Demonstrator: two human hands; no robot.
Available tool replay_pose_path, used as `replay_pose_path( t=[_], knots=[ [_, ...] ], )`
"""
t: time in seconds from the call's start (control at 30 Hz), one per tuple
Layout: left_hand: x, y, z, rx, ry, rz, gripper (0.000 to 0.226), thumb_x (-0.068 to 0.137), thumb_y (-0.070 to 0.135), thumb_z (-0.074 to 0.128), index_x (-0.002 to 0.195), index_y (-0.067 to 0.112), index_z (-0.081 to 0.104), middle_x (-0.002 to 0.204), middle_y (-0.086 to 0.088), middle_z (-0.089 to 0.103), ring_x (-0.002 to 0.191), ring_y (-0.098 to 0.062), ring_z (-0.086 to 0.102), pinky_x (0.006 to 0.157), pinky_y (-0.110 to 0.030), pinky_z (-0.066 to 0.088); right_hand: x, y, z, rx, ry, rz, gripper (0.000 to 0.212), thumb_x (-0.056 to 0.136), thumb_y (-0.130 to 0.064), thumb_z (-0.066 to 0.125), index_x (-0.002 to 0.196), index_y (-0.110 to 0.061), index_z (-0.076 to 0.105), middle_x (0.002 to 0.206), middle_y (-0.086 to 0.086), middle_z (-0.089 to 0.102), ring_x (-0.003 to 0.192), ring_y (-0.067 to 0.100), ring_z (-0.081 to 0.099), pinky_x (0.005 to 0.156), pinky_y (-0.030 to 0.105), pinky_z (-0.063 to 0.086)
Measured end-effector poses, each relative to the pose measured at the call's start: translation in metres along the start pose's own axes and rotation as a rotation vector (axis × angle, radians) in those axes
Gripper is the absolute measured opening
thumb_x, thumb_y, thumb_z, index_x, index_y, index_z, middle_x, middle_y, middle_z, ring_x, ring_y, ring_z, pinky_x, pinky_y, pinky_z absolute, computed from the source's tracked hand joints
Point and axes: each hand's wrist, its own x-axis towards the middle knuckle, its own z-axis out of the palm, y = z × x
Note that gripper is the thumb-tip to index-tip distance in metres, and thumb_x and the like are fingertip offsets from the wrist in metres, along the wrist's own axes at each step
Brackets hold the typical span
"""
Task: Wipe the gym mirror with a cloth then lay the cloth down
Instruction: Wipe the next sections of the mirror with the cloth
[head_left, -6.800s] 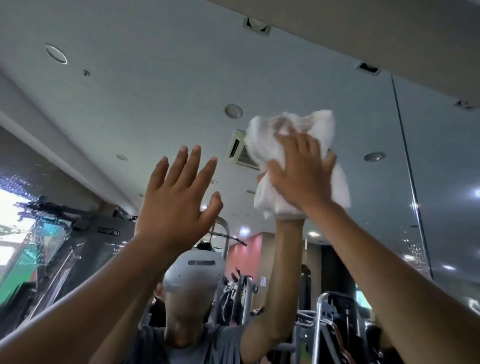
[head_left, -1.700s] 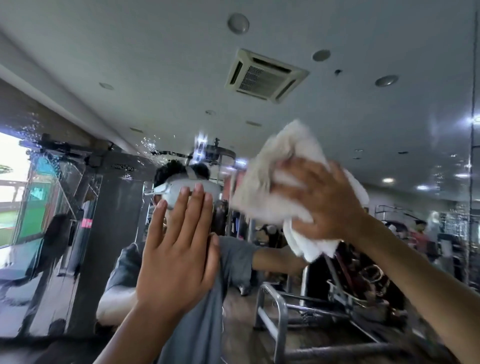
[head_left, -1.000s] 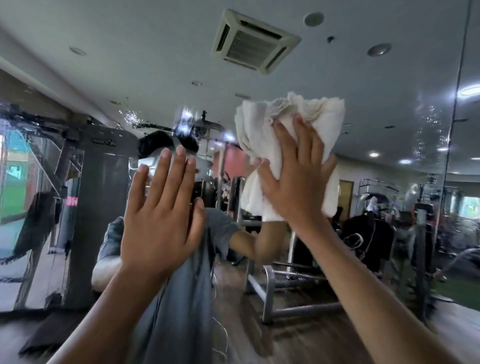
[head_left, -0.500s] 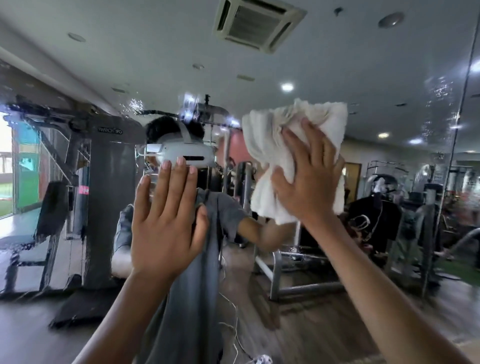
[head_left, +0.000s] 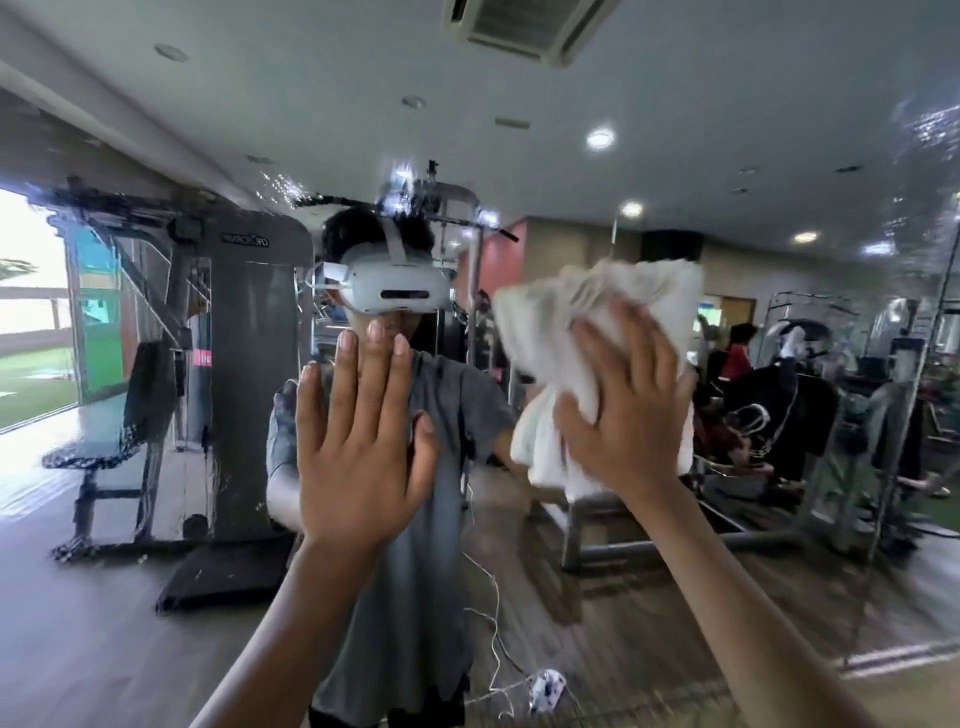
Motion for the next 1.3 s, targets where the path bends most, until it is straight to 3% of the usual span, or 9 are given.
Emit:
replay_pose_path(
  t=[0.07,0.13,0.4,0.63,0.73,0.93,1.0,1.17,1.3],
  knots=[
    [0.0,0.0,-0.001,-0.008,-0.003,-0.003,0.064,0.099,0.032,0.045,0.156,0.007,0.031,0.164,-0.011,0.021,0.154,-0.026,0.017,0.125,-0.049,0.011,0.021,-0.028,0.005,0.026,0.071,0.256,0.062,0.088,-0.049,0.049,0.145,-0.026,0.046,0.157,0.008,0.035,0.143,0.024,0.027,0.108,0.062,0.027],
    [0.0,-0.002,-0.002,-0.02,0.002,0.007,0.062,0.099,0.031,0.045,0.155,0.007,0.033,0.163,-0.012,0.024,0.154,-0.026,0.018,0.125,-0.049,0.012,0.025,-0.054,0.01,-0.006,0.091,0.281,0.065,0.09,-0.051,0.045,0.148,-0.023,0.045,0.159,0.01,0.033,0.146,0.025,0.026,0.11,0.056,0.02],
    [-0.004,-0.009,-0.003,-0.049,-0.022,0.05,0.062,0.098,0.031,0.044,0.154,0.004,0.035,0.162,-0.015,0.026,0.153,-0.029,0.019,0.124,-0.052,0.015,-0.091,-0.022,0.008,-0.061,-0.137,-0.44,0.077,0.081,-0.06,0.051,0.151,-0.033,0.032,0.157,0.003,0.031,0.148,0.023,0.024,0.1,0.059,0.035],
    [-0.002,-0.002,-0.004,-0.037,0.006,0.017,0.06,0.097,0.025,0.045,0.153,0.004,0.037,0.162,-0.013,0.024,0.151,-0.031,0.023,0.124,-0.05,0.013,0.002,-0.043,0.007,-0.004,0.046,0.328,0.065,0.091,-0.052,0.044,0.149,-0.023,0.041,0.16,0.011,0.03,0.147,0.026,0.024,0.109,0.058,0.02],
    [-0.016,-0.003,-0.006,-0.062,-0.022,0.028,0.06,0.098,0.026,0.044,0.153,0.003,0.037,0.162,-0.013,0.025,0.152,-0.031,0.023,0.124,-0.051,0.013,-0.006,-0.077,0.012,-0.006,0.028,0.159,0.066,0.092,-0.052,0.045,0.151,-0.022,0.041,0.161,0.011,0.028,0.149,0.027,0.025,0.105,0.047,0.019],
    [-0.066,-0.01,-0.011,-0.061,-0.084,0.119,0.061,0.096,0.023,0.046,0.152,0.002,0.036,0.161,-0.016,0.029,0.151,-0.034,0.025,0.123,-0.054,0.016,-0.134,-0.036,0.008,-0.069,-0.164,-0.366,0.068,0.085,-0.058,0.048,0.147,-0.031,0.038,0.159,0.004,0.031,0.152,0.02,0.015,0.103,0.056,0.028],
    [-0.065,-0.006,-0.011,-0.041,-0.082,0.089,0.06,0.096,0.022,0.048,0.152,0.002,0.038,0.161,-0.015,0.028,0.15,-0.035,0.026,0.123,-0.054,0.015,-0.141,-0.012,0.002,-0.03,-0.169,-0.251,0.061,0.083,-0.054,0.048,0.138,-0.029,0.044,0.155,0.005,0.031,0.146,0.023,0.025,0.099,0.058,0.032],
    [-0.065,-0.003,-0.013,-0.04,-0.092,0.066,0.06,0.097,0.02,0.05,0.152,0.002,0.037,0.16,-0.016,0.029,0.15,-0.036,0.025,0.124,-0.053,0.014,-0.07,-0.061,0.017,0.094,0.098,0.498,0.061,0.087,-0.045,0.051,0.144,-0.023,0.047,0.157,0.011,0.035,0.145,0.024,0.028,0.109,0.062,0.019],
    [-0.078,-0.008,-0.014,-0.089,-0.126,0.102,0.059,0.098,0.024,0.046,0.152,0.002,0.037,0.16,-0.016,0.029,0.151,-0.035,0.025,0.123,-0.054,0.016,-0.099,-0.108,0.02,0.103,0.021,0.299,0.061,0.091,-0.047,0.047,0.148,-0.024,0.042,0.159,0.012,0.032,0.149,0.025,0.025,0.112,0.052,0.014]
  ],
)
